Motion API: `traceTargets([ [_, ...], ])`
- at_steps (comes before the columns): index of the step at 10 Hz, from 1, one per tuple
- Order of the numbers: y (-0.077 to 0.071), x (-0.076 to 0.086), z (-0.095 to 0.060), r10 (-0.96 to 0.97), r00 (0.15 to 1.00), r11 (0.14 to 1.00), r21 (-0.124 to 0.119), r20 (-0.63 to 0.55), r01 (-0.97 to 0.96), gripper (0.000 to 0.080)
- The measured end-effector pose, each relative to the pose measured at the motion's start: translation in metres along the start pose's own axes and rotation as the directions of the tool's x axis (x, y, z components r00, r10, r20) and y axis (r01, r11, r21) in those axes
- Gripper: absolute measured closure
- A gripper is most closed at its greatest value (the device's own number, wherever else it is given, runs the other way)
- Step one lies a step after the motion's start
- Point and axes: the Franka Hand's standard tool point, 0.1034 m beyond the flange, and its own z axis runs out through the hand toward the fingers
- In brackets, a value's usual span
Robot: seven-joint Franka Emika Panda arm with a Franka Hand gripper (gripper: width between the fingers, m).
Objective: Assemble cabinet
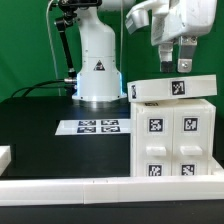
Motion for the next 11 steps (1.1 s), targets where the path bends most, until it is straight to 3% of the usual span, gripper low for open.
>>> traceTargets([
  [5,-0.006,-0.002,0.019,0.014,1.0,1.0,0.028,0.007,-0.014,0.0003],
  [8,-0.007,-0.003,0.021,0.017,1.0,0.999,0.034,0.009,-0.017,0.0016],
  [9,-0.007,-0.004,0.022,0.033,0.999,0.999,0.036,0.01,-0.033,0.021],
  [11,-0.007,-0.005,0.022,0.074,0.997,0.997,0.035,0.012,-0.075,0.0242],
])
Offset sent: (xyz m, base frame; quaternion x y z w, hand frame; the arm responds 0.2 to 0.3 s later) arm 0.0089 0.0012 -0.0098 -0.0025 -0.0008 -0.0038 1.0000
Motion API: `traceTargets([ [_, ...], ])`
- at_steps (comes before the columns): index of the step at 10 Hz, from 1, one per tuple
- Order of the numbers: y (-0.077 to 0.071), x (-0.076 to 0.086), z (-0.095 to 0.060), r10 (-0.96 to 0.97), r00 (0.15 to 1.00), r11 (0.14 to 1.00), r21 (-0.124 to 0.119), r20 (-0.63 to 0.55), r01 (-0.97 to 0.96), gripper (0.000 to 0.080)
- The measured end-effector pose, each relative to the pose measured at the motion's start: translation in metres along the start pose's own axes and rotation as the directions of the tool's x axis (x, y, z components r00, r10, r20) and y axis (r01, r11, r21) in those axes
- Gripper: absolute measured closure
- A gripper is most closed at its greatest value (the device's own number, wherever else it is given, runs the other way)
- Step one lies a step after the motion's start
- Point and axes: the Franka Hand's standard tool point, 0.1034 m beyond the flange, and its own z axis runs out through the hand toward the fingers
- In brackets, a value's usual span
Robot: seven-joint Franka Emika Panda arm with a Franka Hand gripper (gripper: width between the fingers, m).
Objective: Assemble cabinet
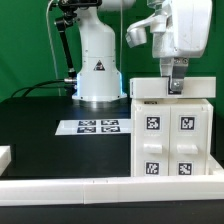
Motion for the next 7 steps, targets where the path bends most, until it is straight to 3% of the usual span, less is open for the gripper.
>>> traceTargets([
  [3,0.0,-0.0013,0.0001,0.215,0.977,0.977,0.0,0.0,-0.215,0.0242],
  [7,-0.0045,-0.0011,-0.0005,0.583,0.812,0.812,-0.008,-0.015,-0.583,0.0241],
])
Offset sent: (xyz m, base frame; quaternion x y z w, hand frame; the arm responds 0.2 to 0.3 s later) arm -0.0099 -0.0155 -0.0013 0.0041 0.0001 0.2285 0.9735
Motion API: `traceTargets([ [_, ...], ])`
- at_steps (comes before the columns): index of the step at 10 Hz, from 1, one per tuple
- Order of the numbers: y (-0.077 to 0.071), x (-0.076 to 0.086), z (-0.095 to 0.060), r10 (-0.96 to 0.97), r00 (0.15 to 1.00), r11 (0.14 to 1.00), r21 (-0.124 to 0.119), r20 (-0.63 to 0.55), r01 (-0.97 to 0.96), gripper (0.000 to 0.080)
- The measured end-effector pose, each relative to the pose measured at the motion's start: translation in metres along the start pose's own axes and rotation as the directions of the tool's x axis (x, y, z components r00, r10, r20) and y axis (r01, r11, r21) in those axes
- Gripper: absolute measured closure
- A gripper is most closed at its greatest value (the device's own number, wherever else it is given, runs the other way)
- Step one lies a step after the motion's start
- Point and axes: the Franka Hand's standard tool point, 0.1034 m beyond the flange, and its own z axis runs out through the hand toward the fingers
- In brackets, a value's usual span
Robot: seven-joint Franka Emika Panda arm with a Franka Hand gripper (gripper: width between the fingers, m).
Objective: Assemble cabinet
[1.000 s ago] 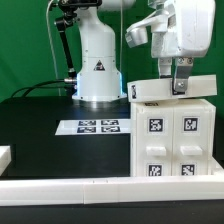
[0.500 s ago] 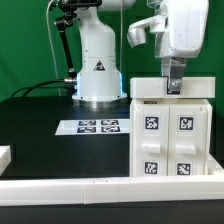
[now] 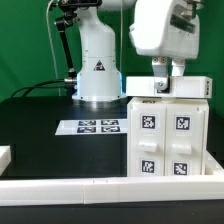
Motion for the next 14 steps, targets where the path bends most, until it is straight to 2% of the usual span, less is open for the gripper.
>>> traceTargets([
  [2,-0.0005,-0.0001,0.0,0.244,0.97,0.97,0.001,-0.001,-0.244,0.0241],
  [4,-0.0009,-0.0002,0.0,0.427,0.904,0.904,0.004,0.001,-0.427,0.0241],
  [6,-0.0011,-0.001,0.0002,0.597,0.803,0.802,0.024,0.007,-0.597,0.024],
  [9,-0.0009,0.0011,-0.0004,0.705,0.71,0.709,0.03,0.001,-0.704,0.024],
  [14,-0.0007,0.0011,-0.0003,0.908,0.419,0.418,0.039,0.015,-0.908,0.024],
])
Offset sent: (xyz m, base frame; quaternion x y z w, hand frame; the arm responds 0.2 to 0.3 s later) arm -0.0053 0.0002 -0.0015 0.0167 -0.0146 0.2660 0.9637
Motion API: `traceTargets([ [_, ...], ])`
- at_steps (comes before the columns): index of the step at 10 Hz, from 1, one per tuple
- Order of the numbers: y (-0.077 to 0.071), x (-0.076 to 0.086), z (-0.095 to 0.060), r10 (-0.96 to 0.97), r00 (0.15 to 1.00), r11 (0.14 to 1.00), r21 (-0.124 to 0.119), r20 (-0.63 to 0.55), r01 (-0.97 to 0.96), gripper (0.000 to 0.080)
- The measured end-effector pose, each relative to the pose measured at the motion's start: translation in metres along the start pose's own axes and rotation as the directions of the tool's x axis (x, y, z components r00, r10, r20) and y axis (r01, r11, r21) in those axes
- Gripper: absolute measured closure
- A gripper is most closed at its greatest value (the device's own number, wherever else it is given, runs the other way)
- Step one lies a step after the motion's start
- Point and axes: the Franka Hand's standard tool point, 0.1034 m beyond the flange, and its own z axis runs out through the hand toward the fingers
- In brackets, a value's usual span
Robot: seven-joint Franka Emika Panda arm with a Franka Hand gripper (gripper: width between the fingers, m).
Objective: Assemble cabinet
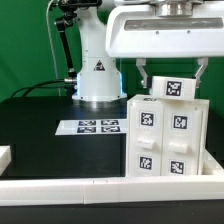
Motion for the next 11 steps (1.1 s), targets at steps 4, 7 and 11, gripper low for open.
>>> traceTargets([
  [4,0.001,0.0004,0.0014,0.355,0.934,0.934,0.047,-0.033,-0.354,0.024],
  [7,0.0006,0.0012,0.0013,0.572,0.82,0.817,0.083,0.002,-0.57,0.024],
  [11,-0.0002,0.0013,0.0011,0.744,0.667,0.662,0.09,0.039,-0.744,0.024],
])
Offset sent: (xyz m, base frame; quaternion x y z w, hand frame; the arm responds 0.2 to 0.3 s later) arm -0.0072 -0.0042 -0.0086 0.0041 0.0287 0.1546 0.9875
